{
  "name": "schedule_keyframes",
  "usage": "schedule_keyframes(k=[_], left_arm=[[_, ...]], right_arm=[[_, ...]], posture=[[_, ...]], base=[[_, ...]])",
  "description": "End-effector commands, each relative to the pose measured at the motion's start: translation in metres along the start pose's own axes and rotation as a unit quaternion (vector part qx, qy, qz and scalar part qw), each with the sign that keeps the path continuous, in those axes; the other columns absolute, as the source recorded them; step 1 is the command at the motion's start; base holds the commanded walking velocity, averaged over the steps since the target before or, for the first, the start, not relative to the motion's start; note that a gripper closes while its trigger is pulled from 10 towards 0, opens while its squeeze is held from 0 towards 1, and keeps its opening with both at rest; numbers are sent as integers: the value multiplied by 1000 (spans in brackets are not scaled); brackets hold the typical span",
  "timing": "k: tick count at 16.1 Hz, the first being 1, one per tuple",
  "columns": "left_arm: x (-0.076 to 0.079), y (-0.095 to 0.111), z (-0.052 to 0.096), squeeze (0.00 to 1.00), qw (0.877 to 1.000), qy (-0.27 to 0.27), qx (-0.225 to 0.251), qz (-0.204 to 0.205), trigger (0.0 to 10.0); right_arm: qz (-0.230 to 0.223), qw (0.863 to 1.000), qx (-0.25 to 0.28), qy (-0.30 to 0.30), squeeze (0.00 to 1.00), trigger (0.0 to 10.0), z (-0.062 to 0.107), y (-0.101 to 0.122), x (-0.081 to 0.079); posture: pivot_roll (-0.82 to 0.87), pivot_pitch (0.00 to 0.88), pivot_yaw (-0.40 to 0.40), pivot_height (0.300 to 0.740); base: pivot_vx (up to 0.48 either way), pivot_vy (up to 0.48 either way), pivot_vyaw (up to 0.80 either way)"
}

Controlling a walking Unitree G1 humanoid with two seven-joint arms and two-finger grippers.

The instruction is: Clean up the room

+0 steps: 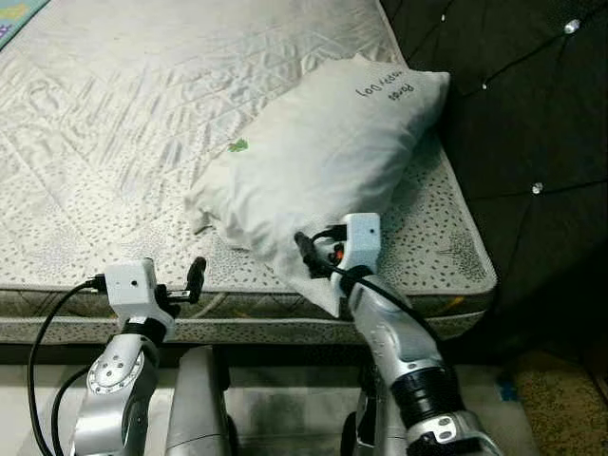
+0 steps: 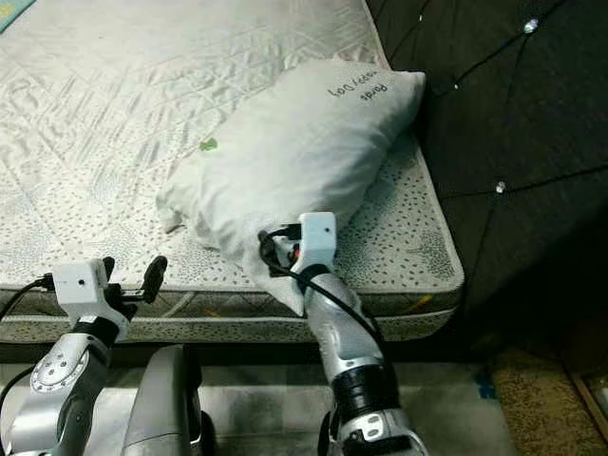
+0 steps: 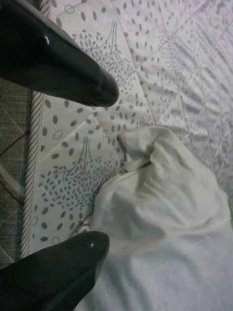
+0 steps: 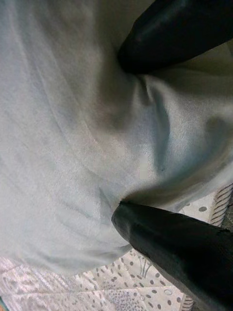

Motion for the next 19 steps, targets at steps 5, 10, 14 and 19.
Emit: schedule_keyframes(k=[5, 10, 14, 19], left_arm=[[3, 0, 3, 0, 1000, -8, -5, 12, 10000], [11, 3, 9, 0, 999, -46, -6, 27, 10000], [15, 2, 8, 0, 998, -51, -9, 26, 10000], [18, 3, 7, 0, 998, -58, -8, 35, 10000]], right_arm=[[25, 999, 10, 29, 0, 3686, -19, 12, -45], [5, 999, 6, 37, 0, 0, -28, 12, -62], [-9, 999, 0, 46, 0, 0, -32, 11, -70], [-12, 999, -6, 50, 0, 0, -33, 9, -72]], posture=[[31, 132, -30, 551], [48, 134, -36, 551], [44, 138, -33, 551], [44, 140, -38, 551]], base=[[0, 0, 0], [0, 0, 0], [0, 0, 0], [0, 0, 0]])
Point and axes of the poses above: a point about 5 cm out from each wrist's last joint towards the gripper, its own z axis pointing back from the gripper into the wrist, its own y axis along the axis of the wrist's last joint, x = y × z, the point moved 5 cm from there along -z, pointing out of the wrist towards the gripper, and after that the axes turned 8 degrees about z, right-handed, at the moved point
